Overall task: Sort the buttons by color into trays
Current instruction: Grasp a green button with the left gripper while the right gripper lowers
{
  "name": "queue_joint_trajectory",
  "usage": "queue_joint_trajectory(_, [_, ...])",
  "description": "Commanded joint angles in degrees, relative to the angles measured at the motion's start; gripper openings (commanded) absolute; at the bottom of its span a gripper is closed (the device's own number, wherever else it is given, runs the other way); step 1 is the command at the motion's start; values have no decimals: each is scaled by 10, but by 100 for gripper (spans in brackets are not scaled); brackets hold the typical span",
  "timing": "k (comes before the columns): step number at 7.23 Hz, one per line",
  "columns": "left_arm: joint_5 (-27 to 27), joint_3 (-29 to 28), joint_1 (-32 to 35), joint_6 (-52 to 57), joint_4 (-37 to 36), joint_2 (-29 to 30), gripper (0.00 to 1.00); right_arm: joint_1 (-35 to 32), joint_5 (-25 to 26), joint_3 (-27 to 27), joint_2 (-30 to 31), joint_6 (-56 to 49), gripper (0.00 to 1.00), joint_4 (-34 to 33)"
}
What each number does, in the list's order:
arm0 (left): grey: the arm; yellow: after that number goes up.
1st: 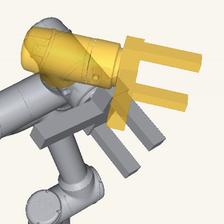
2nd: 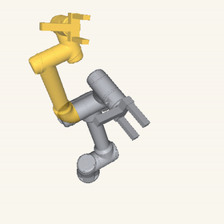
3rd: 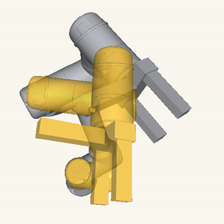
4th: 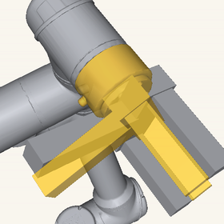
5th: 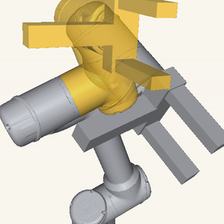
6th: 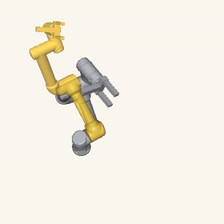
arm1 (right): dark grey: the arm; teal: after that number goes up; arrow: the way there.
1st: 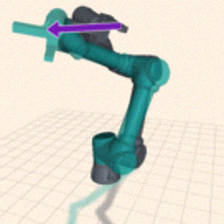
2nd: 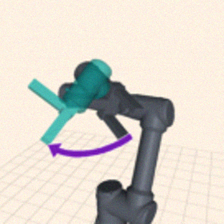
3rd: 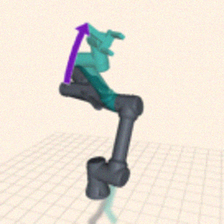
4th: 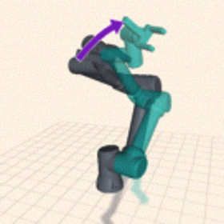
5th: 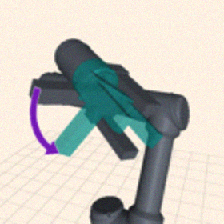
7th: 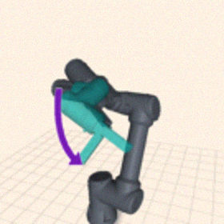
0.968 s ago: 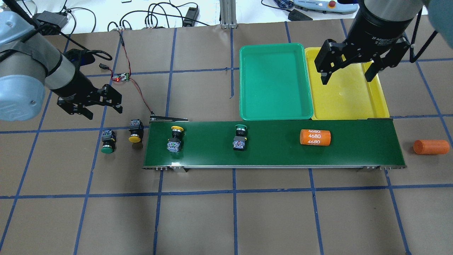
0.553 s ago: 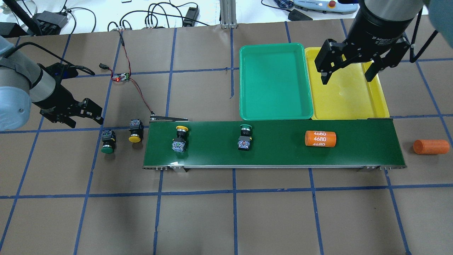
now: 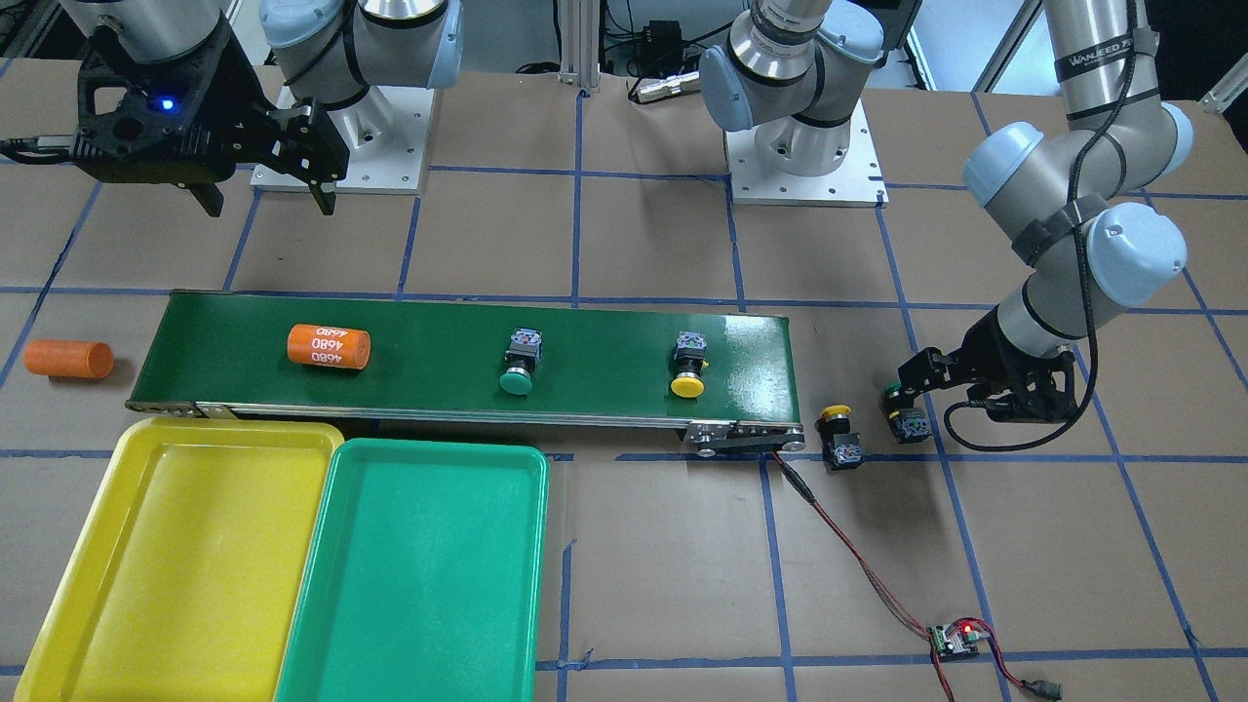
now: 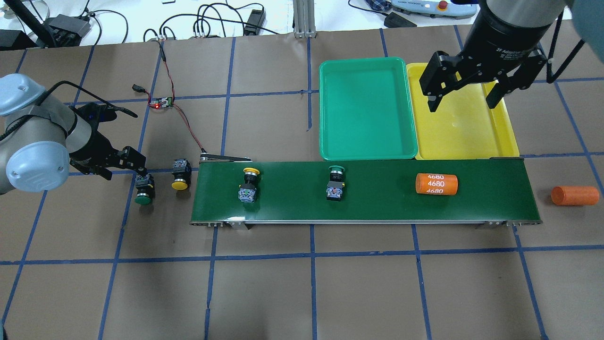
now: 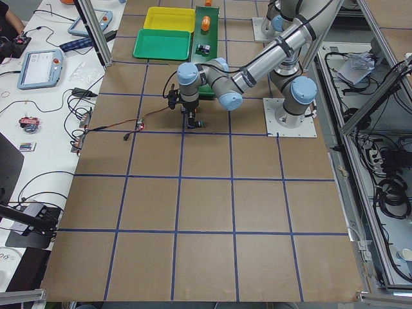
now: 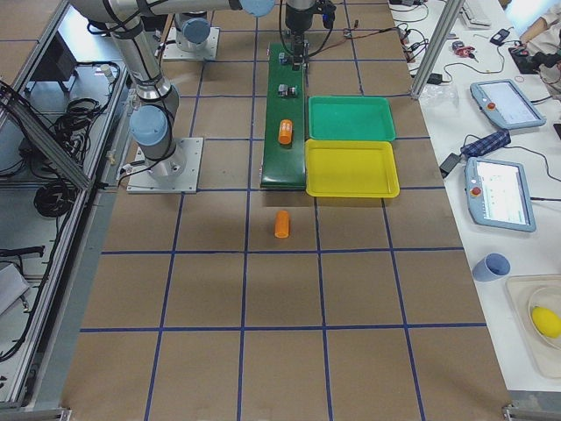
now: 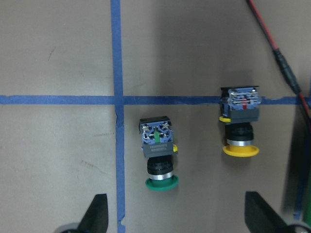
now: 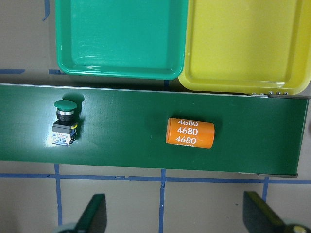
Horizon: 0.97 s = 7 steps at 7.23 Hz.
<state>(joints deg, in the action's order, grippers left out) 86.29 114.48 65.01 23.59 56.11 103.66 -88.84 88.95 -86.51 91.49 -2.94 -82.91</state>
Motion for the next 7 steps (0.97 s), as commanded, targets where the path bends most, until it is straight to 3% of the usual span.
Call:
queue_joint_trajectory(1, [0, 0, 0, -11, -14, 35, 100, 1, -1, -3, 0, 0, 100, -1])
queue_joint_trajectory(3, [0, 0, 0, -14, -21, 56, 97, 1, -3, -4, 0, 0, 100, -1])
queue_joint_trajectory(4, [0, -2, 1, -26, -21, 63, 76, 3, -3, -4, 0, -3, 100, 0])
queue_joint_trajectory(5, [0, -2, 3, -37, -21, 66, 48, 4, -4, -10, 0, -21, 100, -2])
queue_joint_trajectory(6, [0, -3, 4, -37, -21, 68, 7, 8, 3, -11, 0, -24, 100, -3])
queue_joint_trajectory(7, [-3, -4, 3, -36, -21, 67, 0, 9, 6, -11, 0, -23, 100, -1])
